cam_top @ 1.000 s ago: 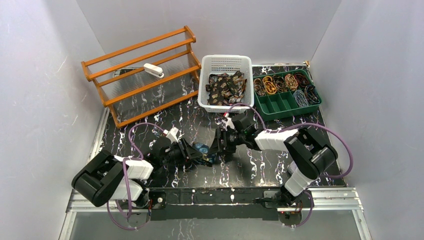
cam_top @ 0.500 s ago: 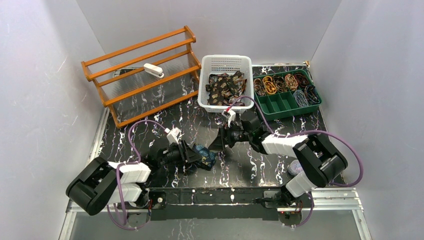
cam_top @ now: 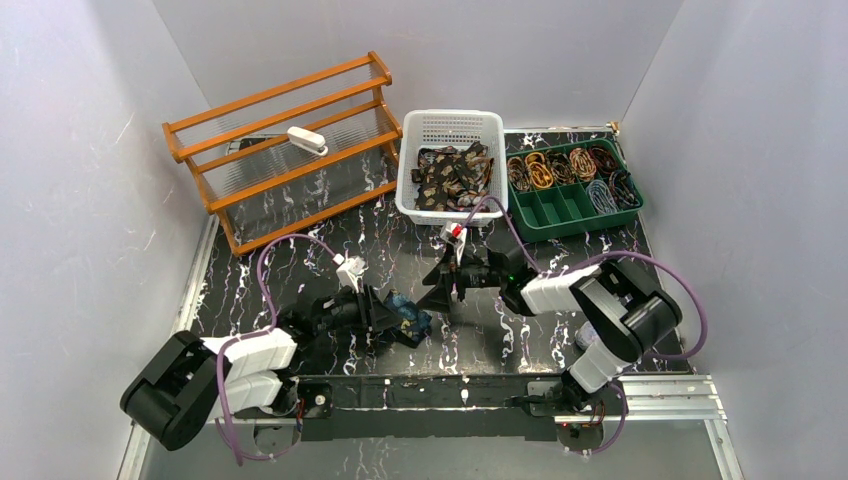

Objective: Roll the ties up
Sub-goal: Pick up the tie at the center of the board.

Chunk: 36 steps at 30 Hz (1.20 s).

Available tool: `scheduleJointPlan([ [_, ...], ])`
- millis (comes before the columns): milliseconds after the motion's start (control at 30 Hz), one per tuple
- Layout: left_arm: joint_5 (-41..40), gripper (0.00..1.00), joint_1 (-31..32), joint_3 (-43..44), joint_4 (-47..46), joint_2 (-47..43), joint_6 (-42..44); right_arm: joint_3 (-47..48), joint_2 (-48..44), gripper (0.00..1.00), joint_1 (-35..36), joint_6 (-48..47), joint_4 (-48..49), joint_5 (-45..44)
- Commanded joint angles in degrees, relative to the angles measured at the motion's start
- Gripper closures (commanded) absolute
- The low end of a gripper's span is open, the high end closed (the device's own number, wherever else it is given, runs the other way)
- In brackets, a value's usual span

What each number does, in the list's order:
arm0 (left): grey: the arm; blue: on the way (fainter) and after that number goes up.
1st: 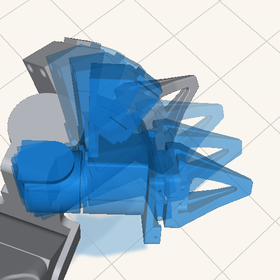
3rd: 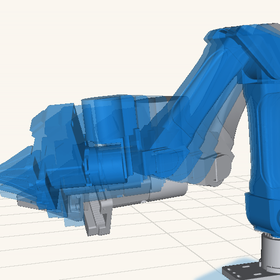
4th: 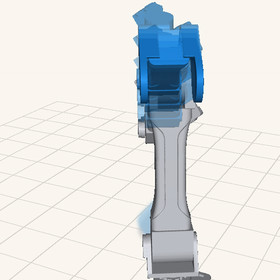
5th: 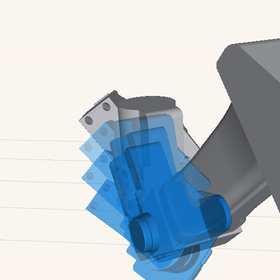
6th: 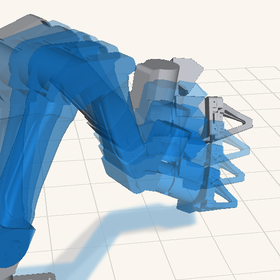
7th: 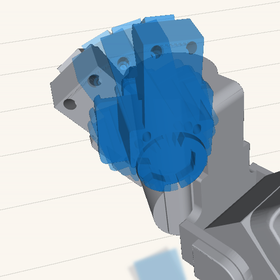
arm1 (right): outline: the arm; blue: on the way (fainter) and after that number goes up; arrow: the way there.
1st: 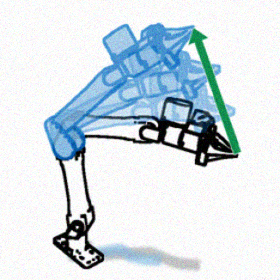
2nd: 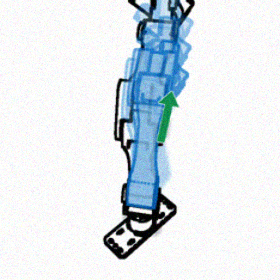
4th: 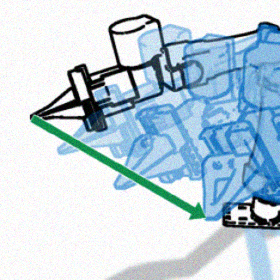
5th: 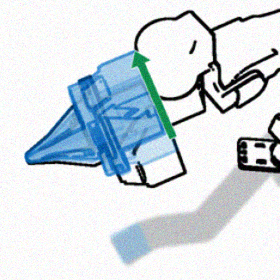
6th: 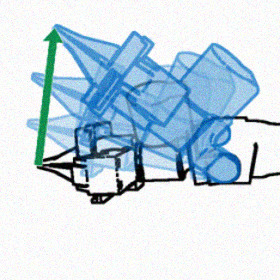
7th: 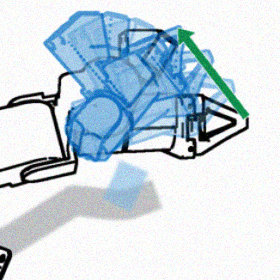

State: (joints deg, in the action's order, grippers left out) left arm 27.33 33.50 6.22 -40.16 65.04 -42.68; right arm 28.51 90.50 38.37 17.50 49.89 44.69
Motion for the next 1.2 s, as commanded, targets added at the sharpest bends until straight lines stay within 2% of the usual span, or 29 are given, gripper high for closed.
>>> scheduleJointPlan([
  [0, 1.5, 0.65, 0.3, 2.3, 3.6, -2.1, 5.2, 2.8, 2.8, 0.06, 0.2, -2.5, 5.4, 5.0],
  [167, 0.5, 0.66, 0.3, 2.2, 3.4, -2.6, 6.5, 5.5, 5.4, 0.05, 0.5, -4.7, 1.5, 7.3],
  [333, 0.6, 0.67, 0.3, 2.1, 1.7, -3.0, 7.9, 10.6, 7.2, 0.05, 0.7, -10.4, -9.6, 10.0],
  [733, -0.7, 0.68, 0.8, -1.1, -4.3, -3.7, 9.7, 13.9, 7.0, 0.04, 0.8, -23.4, -18.9, 11.1],
  [867, -0.6, 0.68, 1.1, -1.1, -4.5, -3.2, 10.1, 14.3, 6.4, 0.03, 0.8, -23.5, -18.5, 8.8],
  [1067, -1.2, 0.70, 1.3, -0.9, -4.5, -3.7, 10.0, 14.7, 1.6, 0.01, 0.2, -18.4, -18.2, 3.2],
  [1100, -1.5, 0.70, 1.3, -0.9, -4.5, -3.7, 10.1, 15.0, 1.0, 0.01, -0.3, -16.9, -19.2, 3.4],
  [1167, -1.9, 0.71, 1.3, -0.6, -4.5, -3.3, 9.8, 15.4, 1.0, 0.01, -1.8, -17.1, -20.5, 10.6],
])
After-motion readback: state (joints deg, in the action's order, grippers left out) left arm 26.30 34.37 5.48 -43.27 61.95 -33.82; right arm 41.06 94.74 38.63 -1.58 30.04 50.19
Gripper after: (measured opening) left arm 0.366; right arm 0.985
